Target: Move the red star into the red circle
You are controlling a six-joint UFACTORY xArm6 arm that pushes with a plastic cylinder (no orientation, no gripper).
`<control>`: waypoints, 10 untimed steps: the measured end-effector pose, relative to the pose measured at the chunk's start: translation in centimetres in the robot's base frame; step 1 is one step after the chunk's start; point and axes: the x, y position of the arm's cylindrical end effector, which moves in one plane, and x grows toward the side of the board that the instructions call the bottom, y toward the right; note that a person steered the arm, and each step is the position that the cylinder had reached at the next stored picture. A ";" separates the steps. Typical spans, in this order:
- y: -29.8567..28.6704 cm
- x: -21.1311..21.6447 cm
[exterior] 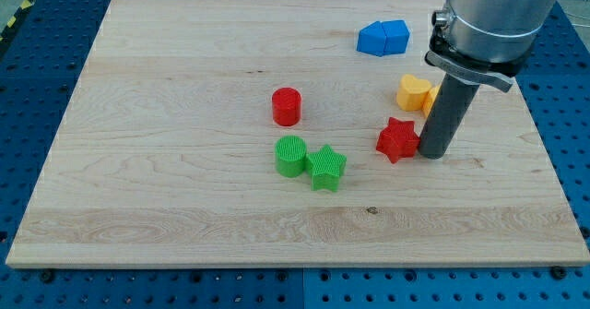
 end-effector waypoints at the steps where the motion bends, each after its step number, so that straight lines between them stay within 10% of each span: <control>1: 0.0 0.5; 10: -3.4 -0.7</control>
